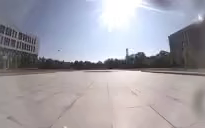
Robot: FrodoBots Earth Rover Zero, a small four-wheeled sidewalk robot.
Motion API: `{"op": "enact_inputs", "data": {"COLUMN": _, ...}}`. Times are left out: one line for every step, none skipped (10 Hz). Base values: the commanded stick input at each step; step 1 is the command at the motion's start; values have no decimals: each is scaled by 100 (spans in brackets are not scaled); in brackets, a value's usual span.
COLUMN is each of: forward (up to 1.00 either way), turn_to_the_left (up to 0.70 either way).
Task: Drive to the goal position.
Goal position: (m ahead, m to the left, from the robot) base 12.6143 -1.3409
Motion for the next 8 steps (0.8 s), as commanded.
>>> {"op": "enact_inputs", "data": {"forward": 70, "turn_to_the_left": 0}}
{"op": "enact_inputs", "data": {"forward": 70, "turn_to_the_left": 0}}
{"op": "enact_inputs", "data": {"forward": 70, "turn_to_the_left": 0}}
{"op": "enact_inputs", "data": {"forward": 70, "turn_to_the_left": 0}}
{"op": "enact_inputs", "data": {"forward": 70, "turn_to_the_left": 0}}
{"op": "enact_inputs", "data": {"forward": 70, "turn_to_the_left": 0}}
{"op": "enact_inputs", "data": {"forward": 70, "turn_to_the_left": 0}}
{"op": "enact_inputs", "data": {"forward": 70, "turn_to_the_left": 0}}
